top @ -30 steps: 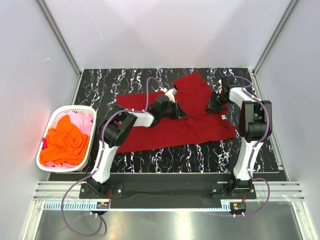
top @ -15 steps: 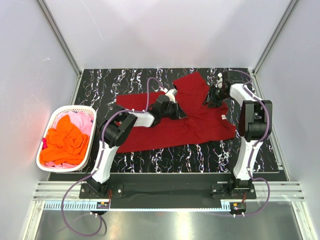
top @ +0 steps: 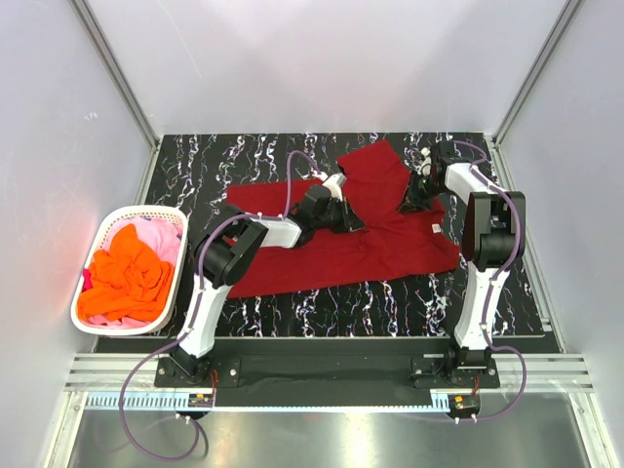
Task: Fold and stack the t-shirts
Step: Fold the tshirt
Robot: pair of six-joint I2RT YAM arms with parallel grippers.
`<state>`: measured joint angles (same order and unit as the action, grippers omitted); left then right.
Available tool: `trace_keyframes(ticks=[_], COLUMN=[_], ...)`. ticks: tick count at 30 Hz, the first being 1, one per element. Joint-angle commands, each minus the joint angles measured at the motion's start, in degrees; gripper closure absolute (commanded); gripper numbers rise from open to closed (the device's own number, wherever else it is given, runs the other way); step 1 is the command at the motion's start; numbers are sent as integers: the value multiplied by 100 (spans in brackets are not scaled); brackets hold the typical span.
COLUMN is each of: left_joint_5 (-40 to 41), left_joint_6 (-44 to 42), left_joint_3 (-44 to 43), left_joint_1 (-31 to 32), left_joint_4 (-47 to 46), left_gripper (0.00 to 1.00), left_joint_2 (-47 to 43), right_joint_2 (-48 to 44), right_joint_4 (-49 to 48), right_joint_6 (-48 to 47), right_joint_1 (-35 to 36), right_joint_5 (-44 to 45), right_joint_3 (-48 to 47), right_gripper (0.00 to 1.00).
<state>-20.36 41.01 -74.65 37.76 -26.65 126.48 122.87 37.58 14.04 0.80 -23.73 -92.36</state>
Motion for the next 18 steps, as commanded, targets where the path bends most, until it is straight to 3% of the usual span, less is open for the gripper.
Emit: trace_keyframes(ticks=[1,4,7,13,18], left_joint_5=[14,172,357,480,559], left_joint_6=[-50,38,161,284,293], left_joint_3=[-234,-208,-15,12,4], left_joint_1=[47,47,39,39,47], left_joint_4=[-305,-252,-471,-665,-841], left_gripper=[100,100,100,100,100], left_joint_2=[-264,-342,-518,-536,-484], right_joint_2=[53,-184,-439,-975,-1142], right_joint_4=[-197,-925,-1523,-2913,-3151], right_joint_6=[-121,-244,-235,-69,-86], right_joint_1=[26,35,34,43,52], right_joint_5=[-255,-510,-615,-774,-440], right_joint_3=[-292,68,419,1307,1501], right_gripper=[84,95,100,100,100])
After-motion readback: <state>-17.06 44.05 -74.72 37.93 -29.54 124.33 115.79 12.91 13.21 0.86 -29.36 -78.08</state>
